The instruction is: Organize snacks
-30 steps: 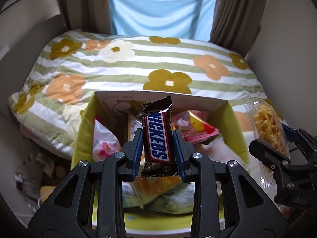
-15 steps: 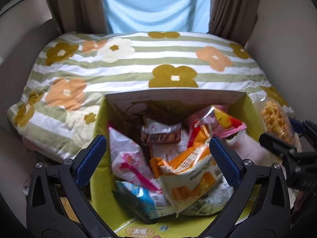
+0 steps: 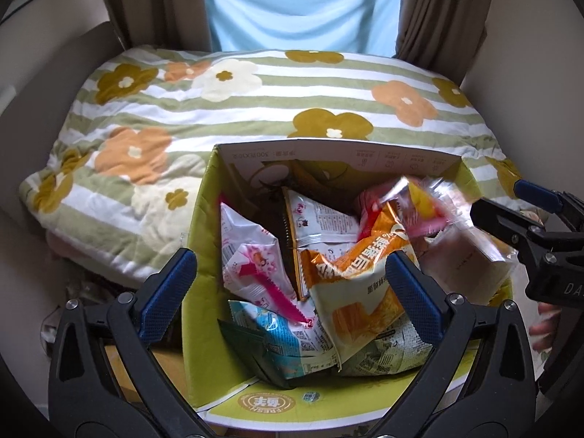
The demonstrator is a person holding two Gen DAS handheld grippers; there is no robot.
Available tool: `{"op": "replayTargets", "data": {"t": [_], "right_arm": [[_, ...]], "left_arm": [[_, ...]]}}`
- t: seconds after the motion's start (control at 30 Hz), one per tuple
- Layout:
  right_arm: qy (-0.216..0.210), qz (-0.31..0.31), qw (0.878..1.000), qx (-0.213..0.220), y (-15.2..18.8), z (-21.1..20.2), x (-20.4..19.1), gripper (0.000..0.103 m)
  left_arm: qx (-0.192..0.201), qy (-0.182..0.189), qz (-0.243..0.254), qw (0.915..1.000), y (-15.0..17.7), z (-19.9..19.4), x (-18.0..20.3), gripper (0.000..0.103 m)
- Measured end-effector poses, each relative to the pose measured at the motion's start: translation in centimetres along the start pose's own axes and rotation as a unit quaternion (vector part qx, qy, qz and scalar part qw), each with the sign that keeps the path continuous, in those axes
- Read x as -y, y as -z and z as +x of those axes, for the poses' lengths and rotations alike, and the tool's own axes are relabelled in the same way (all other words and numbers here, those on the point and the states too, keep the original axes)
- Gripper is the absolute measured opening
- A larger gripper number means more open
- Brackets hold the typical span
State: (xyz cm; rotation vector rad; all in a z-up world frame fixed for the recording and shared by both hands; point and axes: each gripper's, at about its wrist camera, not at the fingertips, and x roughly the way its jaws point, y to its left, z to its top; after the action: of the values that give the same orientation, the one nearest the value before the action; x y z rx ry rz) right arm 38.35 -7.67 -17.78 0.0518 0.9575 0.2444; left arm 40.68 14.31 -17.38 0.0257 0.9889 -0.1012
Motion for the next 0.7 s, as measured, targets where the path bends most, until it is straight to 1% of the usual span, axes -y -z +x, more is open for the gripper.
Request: {"op": "replayTargets", "data": {"t": [0.07,0.13,0.2,0.3,0.43,0.57,0.7], "right_arm": [[0.001,-0.003,1.000,0.016,-0.1,-0.4,-0.2,0.100],[0.011,-0.014,1.000,0.022,0.1,-0.6,-0.4,0.100],[0.017,-0.016,0.999,0.022,0.3,-0.7,-0.2,0.100],[0.019,0.001,1.000,0.021,1.0,-0.9,0.3,0.100],[0.037,0.008,0.999,0.018,1.8,-1.5,0.5,0.100],[0.042,0.013,0.999,0.032,2.3,-3.5,0.5,0.100],[0.041,0.012,0.997,0.064,2.7,-7.3,0.5,0.100]], "left_arm": [[0.000,-0.002,0.001,1.0000,0.1,-0.1,0.1,0.103],[-0.002,-0.003,0.002,1.0000,0.3,-0.1,0.1,0.103],[-0.002,-0.004,0.002,1.0000,0.7,0.0,0.0,0.103],[-0.003,-0.004,0.003,1.0000,1.2,0.0,-0.2,0.103],[0.002,0.000,0.006,1.0000,1.9,-0.7,-0.1,0.103],[0.020,-0.003,0.017,0.9997,2.3,-2.9,0.7,0.103],[0.056,-0.006,0.016,0.9983,2.5,-7.2,1.9,0.103]]}}
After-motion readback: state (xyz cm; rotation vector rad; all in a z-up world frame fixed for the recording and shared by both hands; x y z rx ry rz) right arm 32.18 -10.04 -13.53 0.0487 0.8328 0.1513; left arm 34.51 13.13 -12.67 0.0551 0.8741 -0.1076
